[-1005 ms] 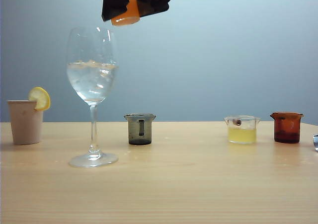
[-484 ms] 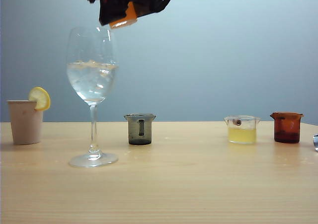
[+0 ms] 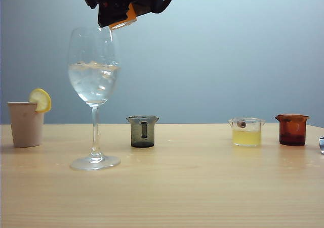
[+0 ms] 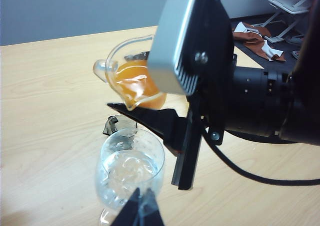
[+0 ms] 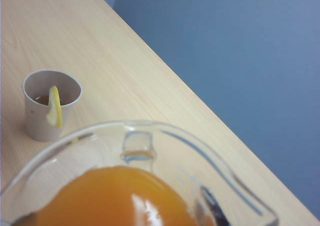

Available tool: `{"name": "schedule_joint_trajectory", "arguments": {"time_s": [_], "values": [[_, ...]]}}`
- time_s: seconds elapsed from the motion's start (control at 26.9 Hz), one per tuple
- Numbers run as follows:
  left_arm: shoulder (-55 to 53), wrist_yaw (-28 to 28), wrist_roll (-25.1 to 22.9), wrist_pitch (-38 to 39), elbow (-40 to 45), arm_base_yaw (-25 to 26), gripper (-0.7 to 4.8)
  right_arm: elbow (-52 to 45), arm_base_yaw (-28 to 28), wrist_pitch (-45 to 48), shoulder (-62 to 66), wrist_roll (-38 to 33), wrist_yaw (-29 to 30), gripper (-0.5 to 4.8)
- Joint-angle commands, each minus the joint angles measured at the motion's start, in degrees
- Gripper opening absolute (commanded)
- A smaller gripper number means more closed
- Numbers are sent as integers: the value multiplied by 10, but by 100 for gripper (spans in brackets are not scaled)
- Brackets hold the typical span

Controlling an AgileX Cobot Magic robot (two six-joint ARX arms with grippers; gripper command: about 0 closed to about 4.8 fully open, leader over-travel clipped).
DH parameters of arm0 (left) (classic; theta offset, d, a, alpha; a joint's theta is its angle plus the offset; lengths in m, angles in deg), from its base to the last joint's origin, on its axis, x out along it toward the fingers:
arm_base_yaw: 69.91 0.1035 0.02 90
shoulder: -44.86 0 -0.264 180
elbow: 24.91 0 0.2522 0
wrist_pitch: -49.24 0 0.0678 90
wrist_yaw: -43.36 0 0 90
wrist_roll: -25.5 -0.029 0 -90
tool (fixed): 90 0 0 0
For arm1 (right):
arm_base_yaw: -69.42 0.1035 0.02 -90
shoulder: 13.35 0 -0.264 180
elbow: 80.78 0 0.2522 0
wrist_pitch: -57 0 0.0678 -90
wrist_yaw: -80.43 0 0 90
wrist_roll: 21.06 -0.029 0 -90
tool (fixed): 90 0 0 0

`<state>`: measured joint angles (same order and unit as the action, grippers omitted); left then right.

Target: Pick up the second measuring cup from the left, pour the orange juice inside into the goblet, and finally put the measuring cup back in its original place.

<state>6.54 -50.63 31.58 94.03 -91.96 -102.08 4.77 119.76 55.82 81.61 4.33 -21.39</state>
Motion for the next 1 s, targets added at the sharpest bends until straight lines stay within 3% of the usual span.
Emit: {"name": "schedule_joint_trajectory", "arguments": {"time_s": [0.04,1.0], "values": [[1,-3,0,-7,-2,-1,-6,4,1,23,-1,23,-1,147],[1,-3,0,-2,-2,-1,-6,4,-1,23,-1,134,-8,146]]}}
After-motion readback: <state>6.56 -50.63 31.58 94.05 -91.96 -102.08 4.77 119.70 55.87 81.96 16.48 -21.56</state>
